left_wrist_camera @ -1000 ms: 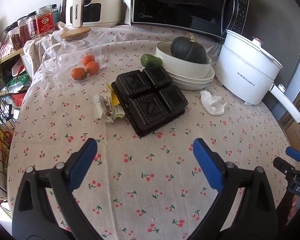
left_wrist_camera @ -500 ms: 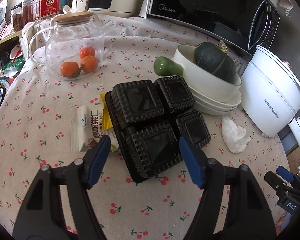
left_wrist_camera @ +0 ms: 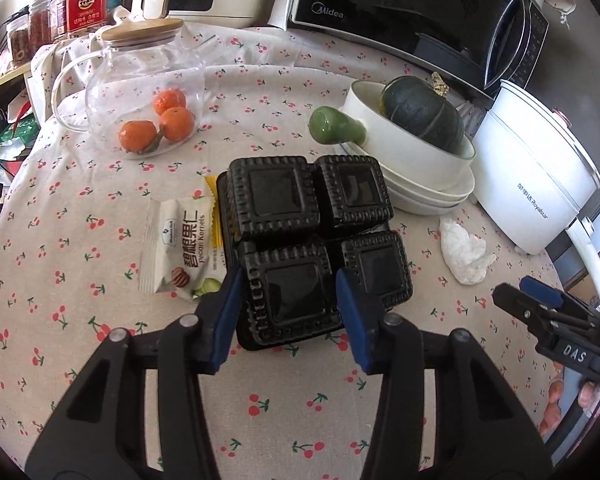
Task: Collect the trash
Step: 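Grasp the small white tissue with the right gripper while the left gripper holds the tray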
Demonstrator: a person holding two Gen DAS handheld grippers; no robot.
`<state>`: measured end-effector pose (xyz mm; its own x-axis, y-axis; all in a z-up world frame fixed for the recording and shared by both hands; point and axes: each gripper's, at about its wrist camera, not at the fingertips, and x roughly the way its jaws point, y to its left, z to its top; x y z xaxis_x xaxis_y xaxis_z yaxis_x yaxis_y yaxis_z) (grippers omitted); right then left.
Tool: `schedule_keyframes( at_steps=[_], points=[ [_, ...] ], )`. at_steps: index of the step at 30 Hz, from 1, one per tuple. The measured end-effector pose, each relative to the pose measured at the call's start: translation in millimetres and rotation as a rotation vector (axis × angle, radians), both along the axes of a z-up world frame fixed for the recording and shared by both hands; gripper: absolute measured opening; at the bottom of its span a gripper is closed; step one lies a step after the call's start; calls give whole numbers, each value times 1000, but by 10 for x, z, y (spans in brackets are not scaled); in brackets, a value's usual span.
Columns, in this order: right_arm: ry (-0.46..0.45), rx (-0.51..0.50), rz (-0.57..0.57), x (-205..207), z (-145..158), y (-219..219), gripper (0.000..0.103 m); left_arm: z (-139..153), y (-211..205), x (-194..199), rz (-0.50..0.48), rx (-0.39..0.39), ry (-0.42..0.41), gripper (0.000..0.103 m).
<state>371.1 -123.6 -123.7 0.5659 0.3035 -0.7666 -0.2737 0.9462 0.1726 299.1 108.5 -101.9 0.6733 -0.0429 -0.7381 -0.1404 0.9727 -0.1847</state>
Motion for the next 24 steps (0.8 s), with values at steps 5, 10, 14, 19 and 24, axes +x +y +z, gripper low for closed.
schedule_keyframes(
  at_steps=[5, 10, 14, 19, 24],
  points=[
    [55, 1, -3, 268, -85, 284, 83, 25, 71, -69, -54, -10, 60, 8],
    [66, -75, 13, 371, -188, 415, 50, 4, 243, -79, -22, -111, 73, 43],
    [62, -85, 52, 306, -176, 318, 15, 138, 268, -11, -7, -115, 12, 62],
    [54, -96, 86, 123, -150, 179, 14, 162, 133, 258, -29, -43, 16, 63],
    [50, -67, 99, 0, -109, 34, 14, 133, 106, 524, -37, 10, 47, 65]
  ],
)
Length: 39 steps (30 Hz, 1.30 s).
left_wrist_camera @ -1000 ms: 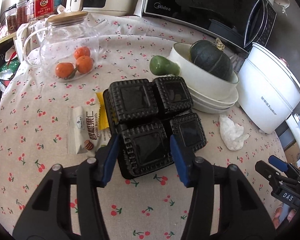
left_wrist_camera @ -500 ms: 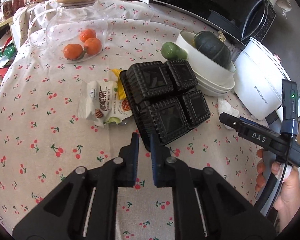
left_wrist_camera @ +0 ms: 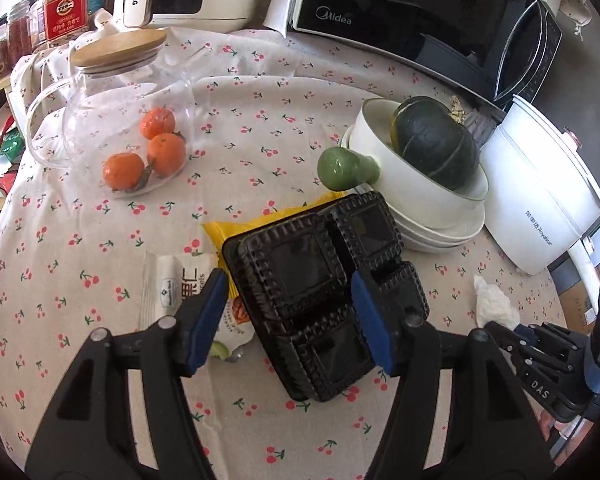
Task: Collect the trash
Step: 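Grasp the small white tissue with the right gripper while the left gripper holds the tray, then carry the black tray and tissue over the bin with both grippers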
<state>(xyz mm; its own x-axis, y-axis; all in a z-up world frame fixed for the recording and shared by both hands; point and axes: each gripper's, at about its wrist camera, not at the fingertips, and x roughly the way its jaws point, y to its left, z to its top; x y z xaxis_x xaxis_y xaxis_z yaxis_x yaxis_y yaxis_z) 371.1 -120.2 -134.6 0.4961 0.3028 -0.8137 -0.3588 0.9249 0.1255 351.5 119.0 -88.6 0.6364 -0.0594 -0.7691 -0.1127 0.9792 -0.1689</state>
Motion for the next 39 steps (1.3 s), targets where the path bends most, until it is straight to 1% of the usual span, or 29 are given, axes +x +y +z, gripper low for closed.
schedule_keyframes(
  at_steps=[2, 3, 4, 5, 9, 11, 14, 18, 23, 32, 39],
  points=[
    [-2, 20, 2, -22, 13, -50, 14, -20, -13, 81, -17, 33, 10, 65],
    [-2, 28, 3, -19, 10, -52, 14, -37, -13, 113, -26, 38, 18, 65],
    [-3, 34, 4, -16, 6, -47, 14, -57, -12, 138, -34, 35, 25, 64],
    [-3, 37, 7, -20, 0, -51, 14, -68, -3, 144, -40, 25, 26, 59],
    [3, 35, 13, -47, -42, -71, 14, -86, 32, 148, -46, -2, 18, 57],
    [5, 36, 10, -76, -43, -111, 14, -82, 51, 130, -43, -15, 15, 54],
    [6, 32, 3, -116, -1, -149, 14, -35, 11, 71, -49, -8, 11, 53],
    [-1, 30, -12, -225, 118, -229, 14, 57, -22, -89, -61, -25, 0, 53],
    [-10, 19, -35, -470, 288, -372, 14, 204, -104, -361, -81, -43, -12, 53],
    [-35, 8, -82, -1095, 575, -681, 14, 410, -384, -945, -141, -54, -11, 53],
    [-39, -17, -121, -1622, 665, -954, 14, 493, -688, -1361, -192, -57, -8, 53]
  ],
)
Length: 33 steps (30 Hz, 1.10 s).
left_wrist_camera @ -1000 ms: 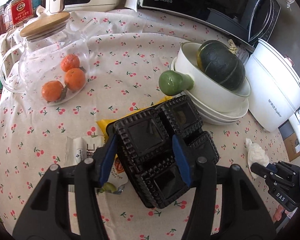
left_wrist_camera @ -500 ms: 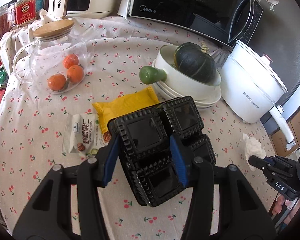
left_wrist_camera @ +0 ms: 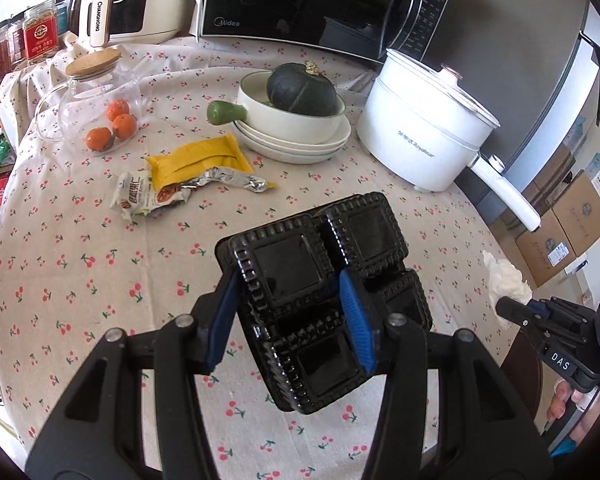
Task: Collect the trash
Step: 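Carry the black tray and tissue over the bin with both grippers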
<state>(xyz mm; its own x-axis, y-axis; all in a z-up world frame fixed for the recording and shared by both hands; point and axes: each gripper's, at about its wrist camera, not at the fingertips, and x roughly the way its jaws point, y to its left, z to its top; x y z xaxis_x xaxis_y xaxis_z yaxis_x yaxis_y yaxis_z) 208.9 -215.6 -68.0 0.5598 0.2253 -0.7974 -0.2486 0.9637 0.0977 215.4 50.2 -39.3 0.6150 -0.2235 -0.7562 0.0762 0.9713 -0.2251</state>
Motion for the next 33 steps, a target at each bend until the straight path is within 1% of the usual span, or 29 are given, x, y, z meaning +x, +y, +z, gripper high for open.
schedule_keyframes(
  at_steps=[8, 14, 22, 25, 33],
  points=[
    [-2, 20, -39, -458, 45, -406, 14, 37, -361, -288, -82, -11, 10, 53],
    [23, -24, -73, -717, -69, -751, 14, -17, -711, -432, -167, -29, 31, 53],
    [55, -53, -159, -1046, -198, -1292, 14, -29, -1261, -579, -293, -42, 30, 53],
    [63, -63, -183, -1166, -215, -1466, 14, -47, -1514, -646, -353, -35, 29, 53],
    [79, -57, -254, -1438, -249, -1915, 14, -212, -2177, -850, -499, -14, 54, 53]
  ],
)
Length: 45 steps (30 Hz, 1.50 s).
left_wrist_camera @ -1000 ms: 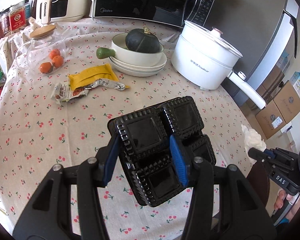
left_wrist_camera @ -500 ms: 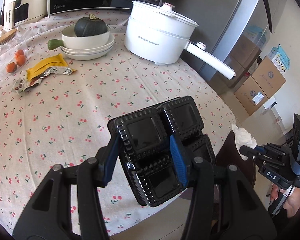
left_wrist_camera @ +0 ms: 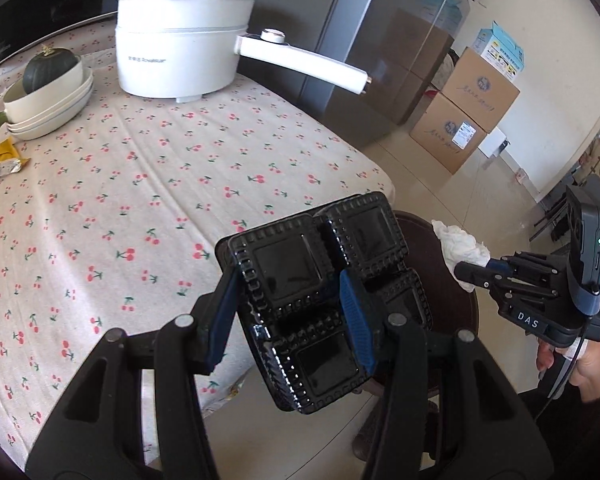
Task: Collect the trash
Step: 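Carry the black tray and tissue over the bin with both grippers, then open both grippers to drop the tray and tissue into the bin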
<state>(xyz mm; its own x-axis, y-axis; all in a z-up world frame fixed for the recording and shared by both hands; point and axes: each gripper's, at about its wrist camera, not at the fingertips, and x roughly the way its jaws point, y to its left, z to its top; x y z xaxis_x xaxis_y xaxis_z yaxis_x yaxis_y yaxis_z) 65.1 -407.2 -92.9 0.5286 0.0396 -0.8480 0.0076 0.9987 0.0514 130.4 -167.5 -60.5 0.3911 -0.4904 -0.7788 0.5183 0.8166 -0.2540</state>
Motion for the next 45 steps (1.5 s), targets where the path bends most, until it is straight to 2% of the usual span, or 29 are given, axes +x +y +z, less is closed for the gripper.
schedule_keyframes(
  at_steps=[4, 10, 12, 14, 18, 20, 25, 26, 28, 29, 30, 45],
  points=[
    [13, -7, -26, -120, -48, -201, 14, -168, -322, -70, -64, 28, 18, 53],
    [30, -15, -50, -229, -82, -385, 14, -324, -703, -162, -148, 27, 26, 56],
    [34, -19, -49, -253, -90, -405, 14, -347, -745, -151, -150, 24, 37, 64],
    [40, -20, -48, -265, -98, -407, 14, -341, -725, -142, -120, 29, 23, 84],
    [51, -23, -32, -234, -125, -377, 14, -303, -659, -108, -99, 75, 8, 89],
    [55, -26, -19, -181, -137, -326, 14, -268, -585, -97, -83, 92, -16, 97],
    [72, -39, 10, -101, -161, -182, 17, -224, -325, -53, -35, 135, -44, 100],
    [83, -32, 11, -82, -176, -162, 18, -221, -271, -44, -26, 141, -45, 101],
    [102, -23, -1, -46, -195, -126, 33, -212, -172, -31, -8, 148, -44, 101],
    [99, -27, -10, -36, -188, -107, 53, -204, -126, -26, -1, 150, -45, 101],
    [90, -30, -12, -26, -172, -83, 64, -194, -80, -28, 6, 153, -46, 101],
    [47, -29, 84, 273, 10, 539, 76, -66, 741, 37, 158, 171, -43, 102]
  ],
)
